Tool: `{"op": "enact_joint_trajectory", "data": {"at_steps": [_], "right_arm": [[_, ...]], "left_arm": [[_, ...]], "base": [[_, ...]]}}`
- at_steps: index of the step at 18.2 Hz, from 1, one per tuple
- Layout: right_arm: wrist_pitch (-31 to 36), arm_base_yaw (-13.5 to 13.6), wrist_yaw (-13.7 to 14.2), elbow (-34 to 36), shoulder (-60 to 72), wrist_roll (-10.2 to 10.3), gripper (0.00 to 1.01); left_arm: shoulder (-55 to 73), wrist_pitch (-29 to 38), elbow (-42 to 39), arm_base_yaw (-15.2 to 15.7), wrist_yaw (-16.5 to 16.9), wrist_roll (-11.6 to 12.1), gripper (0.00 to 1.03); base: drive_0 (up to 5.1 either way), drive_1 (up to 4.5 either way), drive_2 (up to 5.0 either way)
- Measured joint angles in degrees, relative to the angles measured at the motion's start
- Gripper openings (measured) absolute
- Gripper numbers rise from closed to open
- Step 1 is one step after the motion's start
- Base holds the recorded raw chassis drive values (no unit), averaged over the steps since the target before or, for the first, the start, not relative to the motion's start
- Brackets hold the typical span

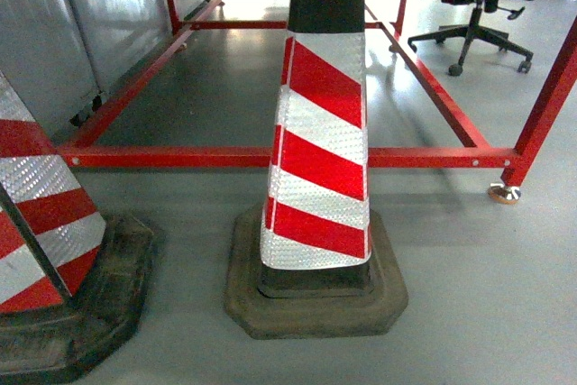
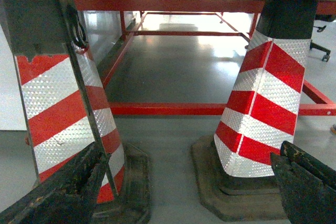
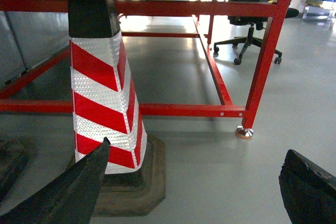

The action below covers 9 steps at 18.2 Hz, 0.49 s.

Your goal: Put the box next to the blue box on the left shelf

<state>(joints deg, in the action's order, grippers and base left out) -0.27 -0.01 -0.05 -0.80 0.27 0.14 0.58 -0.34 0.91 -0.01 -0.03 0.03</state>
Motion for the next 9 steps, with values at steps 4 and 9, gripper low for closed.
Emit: {"op": "enact_joint_trajectory", "data": {"at_steps": [4,9], "right_arm": [[0.0,0.0,0.0,0.0,0.0,0.0,0.98],[0.0,0.0,0.0,0.0,0.0,0.0,0.98]], "left_arm": [[0.0,0.0,0.0,0.0,0.0,0.0,0.98],[0.0,0.0,0.0,0.0,0.0,0.0,0.98]], "base": [[0.0,0.0,0.0],[0.0,0.0,0.0]]}}
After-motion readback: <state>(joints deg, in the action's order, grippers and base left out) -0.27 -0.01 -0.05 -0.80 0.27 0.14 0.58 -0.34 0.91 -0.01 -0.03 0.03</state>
